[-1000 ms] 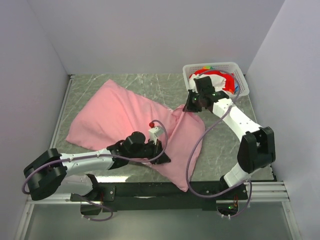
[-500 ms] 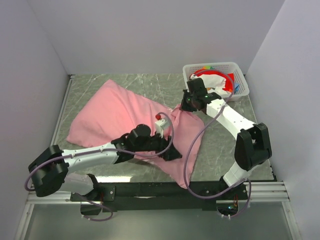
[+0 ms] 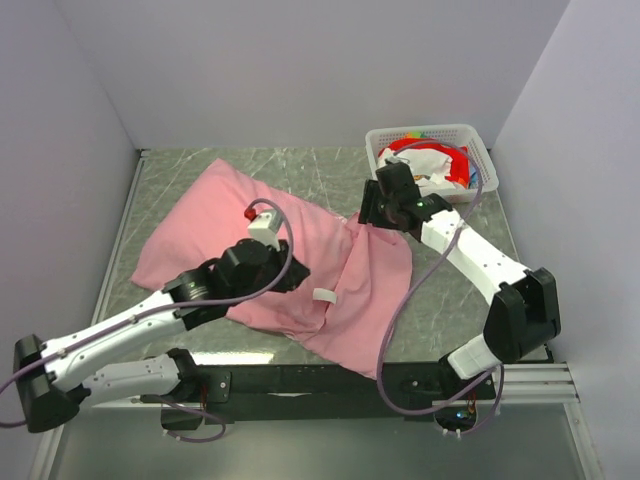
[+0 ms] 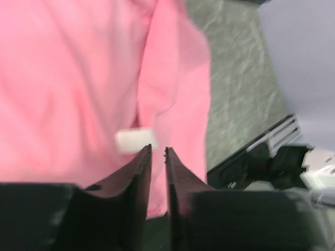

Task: Put the pillow into the pillowcase

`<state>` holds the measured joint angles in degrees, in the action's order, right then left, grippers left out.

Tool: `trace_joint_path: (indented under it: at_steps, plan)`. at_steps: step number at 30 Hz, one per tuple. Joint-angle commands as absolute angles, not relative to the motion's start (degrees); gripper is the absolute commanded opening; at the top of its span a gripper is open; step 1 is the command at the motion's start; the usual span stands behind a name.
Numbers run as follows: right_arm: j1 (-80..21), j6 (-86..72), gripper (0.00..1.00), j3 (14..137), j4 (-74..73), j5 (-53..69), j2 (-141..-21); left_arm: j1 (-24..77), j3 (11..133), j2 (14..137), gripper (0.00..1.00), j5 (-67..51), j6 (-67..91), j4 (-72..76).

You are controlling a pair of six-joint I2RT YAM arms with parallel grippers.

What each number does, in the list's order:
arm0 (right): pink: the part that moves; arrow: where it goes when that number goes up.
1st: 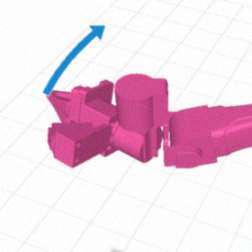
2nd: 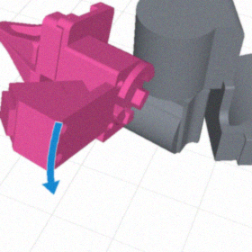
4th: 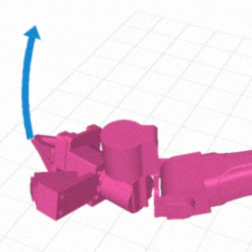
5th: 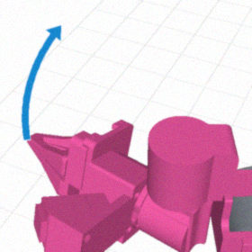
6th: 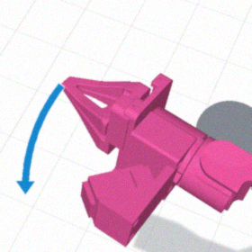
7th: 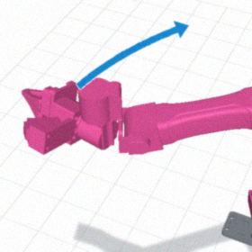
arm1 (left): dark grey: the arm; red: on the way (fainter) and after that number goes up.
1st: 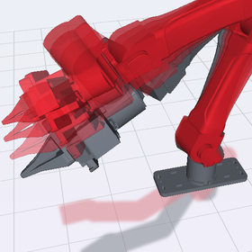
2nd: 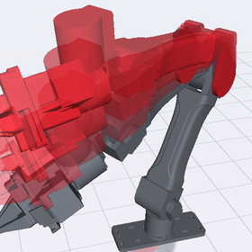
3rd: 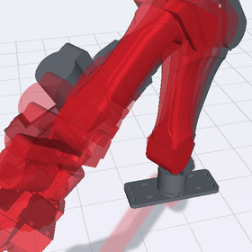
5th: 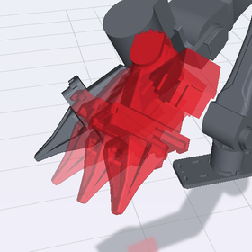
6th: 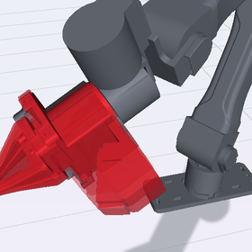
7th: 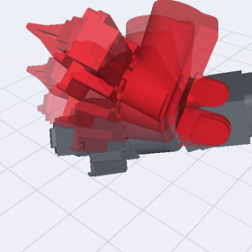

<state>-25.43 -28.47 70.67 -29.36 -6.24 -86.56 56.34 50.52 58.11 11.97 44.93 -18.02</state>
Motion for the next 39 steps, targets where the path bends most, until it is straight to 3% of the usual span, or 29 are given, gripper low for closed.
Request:
trace_joint_path:
  at_steps: [1, 7, 18, 21, 23, 24, 25, 26, 28, 30, 36, 37, 39]
  plan:
    - [-31.54, -28.12, 0.66, 71.80, -29.53, -12.21, -82.09, 56.42, 45.72, 51.95, 0.18, 9.25, 47.64, -29.27]
    - [-36.03, -28.83, 0.66, 74.08, -28.21, -10.54, -88.21, 56.42, 39.47, 53.70, 0.15, -1.39, 45.53, -24.00]
    - [-36.56, -27.86, 0.65, 85.07, -31.02, -18.89, -103.79, 56.42, 34.64, 49.93, 0.19, 1.67, 48.86, -26.45]
    - [-35.95, -28.03, 0.56, 87.53, -32.33, -18.89, -106.60, 56.43, 31.21, 48.34, 0.32, 3.95, 52.02, -26.28]
    - [-35.51, -28.21, 0.47, 88.85, -32.78, -21.00, -107.66, 56.43, 29.19, 47.90, 0.54, 3.95, 54.91, -24.44]
    - [-35.16, -28.39, 0.42, 89.21, -33.22, -21.70, -108.28, 56.34, 28.57, 47.81, 0.55, 5.78, 56.06, -23.74]
    - [-34.63, -28.56, 0.26, 89.56, -33.31, -21.53, -108.54, 56.34, 26.65, 47.73, 0.55, 5.97, 56.94, -22.34]
    - [-33.85, -28.65, 0.19, 90.43, -33.40, -21.97, -108.81, 56.42, 25.76, 48.07, 0.66, 6.76, 58.95, -19.89]
    - [-33.23, -28.30, 0.05, 92.10, -34.45, -23.02, -110.12, 56.34, 24.27, 49.04, 0.69, 10.88, 59.77, -17.77]
    - [-32.18, -27.95, 0.00, 96.66, -37.60, -24.43, -112.48, 56.34, 24.08, 51.93, 0.73, 14.05, 60.73, -15.91]
    - [-29.88, -28.04, 0.00, 103.70, -39.81, -22.33, -115.74, 56.34, 24.43, 61.25, 0.63, 16.96, 61.26, -11.52]
    - [-29.80, -28.04, 0.00, 104.23, -39.73, -21.89, -115.84, 56.34, 24.69, 62.13, 0.59, 17.14, 61.43, -11.43]
    - [-29.79, -27.86, 0.00, 103.71, -38.51, -21.36, -115.66, 56.34, 25.05, 63.80, 0.41, 16.88, 61.00, -11.25]
